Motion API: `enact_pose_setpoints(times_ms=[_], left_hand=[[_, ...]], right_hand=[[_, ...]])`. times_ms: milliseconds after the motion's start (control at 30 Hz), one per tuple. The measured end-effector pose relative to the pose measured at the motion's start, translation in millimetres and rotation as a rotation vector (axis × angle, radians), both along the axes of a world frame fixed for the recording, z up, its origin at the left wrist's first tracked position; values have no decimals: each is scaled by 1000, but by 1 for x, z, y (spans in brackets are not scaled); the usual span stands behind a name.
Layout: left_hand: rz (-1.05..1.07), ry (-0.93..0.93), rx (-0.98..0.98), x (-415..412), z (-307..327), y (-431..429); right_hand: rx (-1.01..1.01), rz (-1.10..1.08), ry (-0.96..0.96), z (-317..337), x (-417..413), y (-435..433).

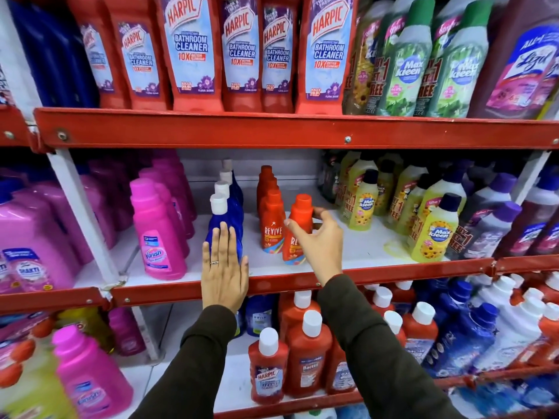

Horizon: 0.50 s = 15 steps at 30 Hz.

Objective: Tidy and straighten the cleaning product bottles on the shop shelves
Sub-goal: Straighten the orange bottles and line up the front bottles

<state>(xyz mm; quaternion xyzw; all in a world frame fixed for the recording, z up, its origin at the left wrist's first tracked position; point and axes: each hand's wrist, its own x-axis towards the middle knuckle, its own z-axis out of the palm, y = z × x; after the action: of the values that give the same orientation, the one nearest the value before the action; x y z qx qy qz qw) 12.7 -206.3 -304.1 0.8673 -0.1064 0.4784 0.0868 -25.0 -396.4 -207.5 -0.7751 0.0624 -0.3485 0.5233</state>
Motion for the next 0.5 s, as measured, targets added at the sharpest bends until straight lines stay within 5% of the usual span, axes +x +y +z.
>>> enact_pose_setpoints(times_ms=[500], left_hand=[[-5, 11, 3, 2, -2, 1]], right_hand=[[-118, 28, 97, -10, 5, 36]])
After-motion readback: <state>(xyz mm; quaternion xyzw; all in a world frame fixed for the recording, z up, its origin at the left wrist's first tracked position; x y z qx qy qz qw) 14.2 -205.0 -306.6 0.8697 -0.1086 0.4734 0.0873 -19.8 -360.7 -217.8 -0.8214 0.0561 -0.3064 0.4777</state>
